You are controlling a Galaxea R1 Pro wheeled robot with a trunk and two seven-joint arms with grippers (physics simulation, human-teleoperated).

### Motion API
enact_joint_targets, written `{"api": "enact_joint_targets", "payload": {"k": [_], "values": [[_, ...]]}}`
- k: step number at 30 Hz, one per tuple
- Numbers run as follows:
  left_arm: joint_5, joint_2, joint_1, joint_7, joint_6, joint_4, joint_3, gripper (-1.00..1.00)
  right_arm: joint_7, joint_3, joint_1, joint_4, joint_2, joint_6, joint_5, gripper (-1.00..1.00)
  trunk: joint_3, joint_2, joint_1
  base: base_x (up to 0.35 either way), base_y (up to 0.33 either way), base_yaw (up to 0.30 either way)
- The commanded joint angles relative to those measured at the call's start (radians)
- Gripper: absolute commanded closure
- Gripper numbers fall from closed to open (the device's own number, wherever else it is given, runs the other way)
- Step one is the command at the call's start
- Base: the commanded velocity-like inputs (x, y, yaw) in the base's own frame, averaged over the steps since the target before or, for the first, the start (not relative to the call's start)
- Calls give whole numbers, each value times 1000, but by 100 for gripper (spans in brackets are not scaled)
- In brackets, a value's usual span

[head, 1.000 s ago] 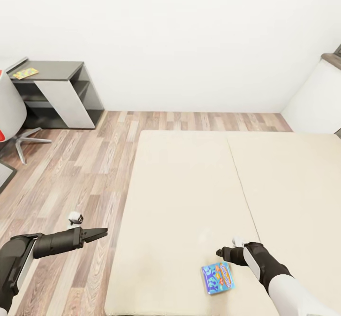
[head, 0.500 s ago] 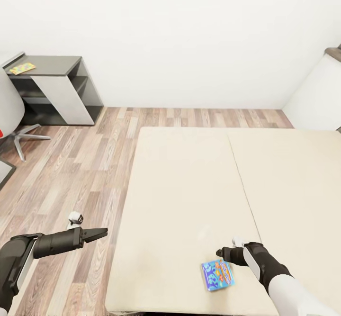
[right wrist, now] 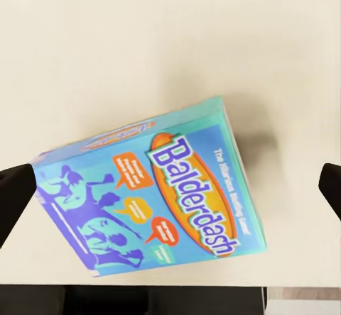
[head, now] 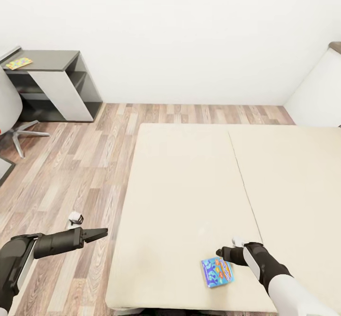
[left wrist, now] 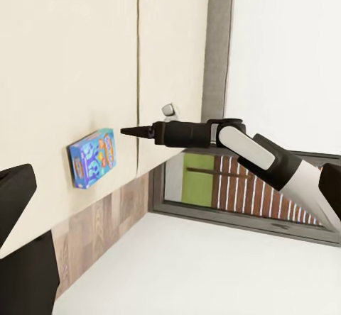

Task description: Put all the toys in the child's room - the three board games (two on the bed and one on the table), the two jigsaw puzzles on the table, and the tennis ball on the table - inside the toy box on the table in the child's room.

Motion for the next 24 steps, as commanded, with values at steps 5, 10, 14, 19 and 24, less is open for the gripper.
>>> {"api": "enact_joint_targets", "payload": {"k": [5,10,14,19,24], "values": [[0,0,0,-4,9,0,0,-100,0,-3,0,-2,0,6,-7,-100,-10,-2,0,0,0,0],[0,0,0,-4,9,0,0,-100,0,-3,0,-2,0,6,-7,-100,-18,-2,0,0,0,0],[0,0,0,-4,9,0,0,-100,0,-3,0,-2,0,6,-7,-100,-24,-2,0,0,0,0],[-1,0,0,-4,9,0,0,-100,0,-3,0,-1,0,6,-7,-100,-32,-2,0,0,0,0],[-1,0,0,-4,9,0,1,-100,0,-3,0,-2,-1,5,-7,-100,-41,-2,0,0,0,0]]}}
